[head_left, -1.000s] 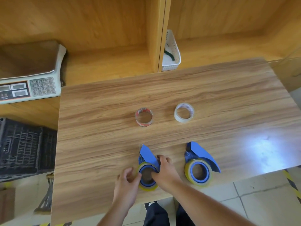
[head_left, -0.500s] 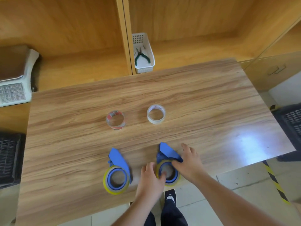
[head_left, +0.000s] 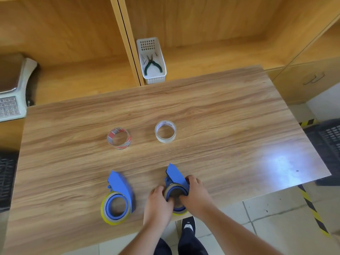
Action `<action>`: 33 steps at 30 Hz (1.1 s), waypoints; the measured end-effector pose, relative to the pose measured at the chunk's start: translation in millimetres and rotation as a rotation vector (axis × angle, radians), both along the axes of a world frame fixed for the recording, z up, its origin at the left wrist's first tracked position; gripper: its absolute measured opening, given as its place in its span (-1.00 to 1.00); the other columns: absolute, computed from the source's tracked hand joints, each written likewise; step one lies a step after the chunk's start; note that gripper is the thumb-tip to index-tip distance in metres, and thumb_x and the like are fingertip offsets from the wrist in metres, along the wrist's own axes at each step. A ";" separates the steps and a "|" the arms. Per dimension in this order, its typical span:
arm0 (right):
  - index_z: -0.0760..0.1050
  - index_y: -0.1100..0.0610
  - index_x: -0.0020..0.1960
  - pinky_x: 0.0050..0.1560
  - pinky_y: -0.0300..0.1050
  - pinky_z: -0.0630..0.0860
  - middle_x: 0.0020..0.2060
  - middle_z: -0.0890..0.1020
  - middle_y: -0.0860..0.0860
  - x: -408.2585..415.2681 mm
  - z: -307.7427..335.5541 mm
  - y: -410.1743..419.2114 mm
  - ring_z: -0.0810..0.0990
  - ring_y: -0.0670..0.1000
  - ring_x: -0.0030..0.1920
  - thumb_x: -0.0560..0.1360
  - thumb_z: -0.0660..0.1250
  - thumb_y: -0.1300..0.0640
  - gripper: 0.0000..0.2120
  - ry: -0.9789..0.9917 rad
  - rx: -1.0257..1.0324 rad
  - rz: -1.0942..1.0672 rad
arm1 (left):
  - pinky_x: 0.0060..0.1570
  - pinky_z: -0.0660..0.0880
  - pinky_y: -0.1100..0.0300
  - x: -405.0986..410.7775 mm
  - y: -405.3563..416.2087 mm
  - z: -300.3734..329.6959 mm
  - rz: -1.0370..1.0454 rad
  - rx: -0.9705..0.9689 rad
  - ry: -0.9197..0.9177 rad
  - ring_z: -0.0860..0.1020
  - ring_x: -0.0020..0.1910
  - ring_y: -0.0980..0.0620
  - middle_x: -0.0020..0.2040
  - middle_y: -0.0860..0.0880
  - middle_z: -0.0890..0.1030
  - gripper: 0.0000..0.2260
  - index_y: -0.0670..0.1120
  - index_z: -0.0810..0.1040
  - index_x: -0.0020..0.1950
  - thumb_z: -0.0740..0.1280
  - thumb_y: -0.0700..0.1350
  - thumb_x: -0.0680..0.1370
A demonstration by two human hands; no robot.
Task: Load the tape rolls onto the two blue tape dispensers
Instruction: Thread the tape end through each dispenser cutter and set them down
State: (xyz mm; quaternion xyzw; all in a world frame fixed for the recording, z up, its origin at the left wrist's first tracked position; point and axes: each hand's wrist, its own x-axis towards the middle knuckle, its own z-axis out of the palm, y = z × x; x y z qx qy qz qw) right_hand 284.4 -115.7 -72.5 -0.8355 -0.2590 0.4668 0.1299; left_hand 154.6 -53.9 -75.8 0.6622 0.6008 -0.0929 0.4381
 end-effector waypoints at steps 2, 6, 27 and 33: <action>0.34 0.03 0.16 -0.06 0.00 0.59 0.02 0.58 0.01 3.0 5.1 1.7 0.62 0.08 -0.03 0.40 0.36 0.15 -0.63 0.053 0.027 -0.092 | -0.11 0.58 0.07 -0.2 -2.1 9.0 -0.004 0.022 -0.017 0.60 -0.12 -0.01 -0.03 0.05 0.60 -0.84 0.06 0.55 0.06 0.33 -0.04 0.48; 0.30 0.03 0.18 -0.24 -0.07 0.51 -0.11 0.65 0.02 10.6 22.1 8.2 0.65 0.06 -0.17 0.43 0.36 0.16 -0.62 0.133 0.045 -0.203 | -0.02 0.52 0.14 -0.7 -2.9 27.0 0.018 0.092 -0.055 0.61 0.04 -0.01 0.10 0.03 0.63 -0.69 0.03 0.55 0.25 0.35 0.01 0.51; 0.57 0.32 -0.08 -0.33 -0.09 0.53 -0.32 0.59 0.21 16.2 186.7 6.2 0.53 0.11 -0.37 0.23 0.30 0.38 -0.73 0.736 0.732 -0.529 | -0.19 0.53 0.39 -21.4 -22.7 222.3 0.187 0.377 -0.694 0.62 -0.05 0.12 0.08 0.17 0.56 -0.71 0.25 0.55 0.14 0.51 0.07 0.46; 0.60 0.42 0.05 -0.30 -0.13 0.59 -0.24 0.64 0.23 23.9 223.2 -7.3 0.62 0.13 -0.31 0.24 0.26 0.40 -0.60 0.987 0.644 -0.178 | -0.19 0.36 0.40 -43.0 -6.4 275.7 -0.187 0.498 -0.694 0.44 -0.18 0.21 0.00 0.29 0.39 -0.63 0.38 0.60 0.18 0.43 0.29 0.38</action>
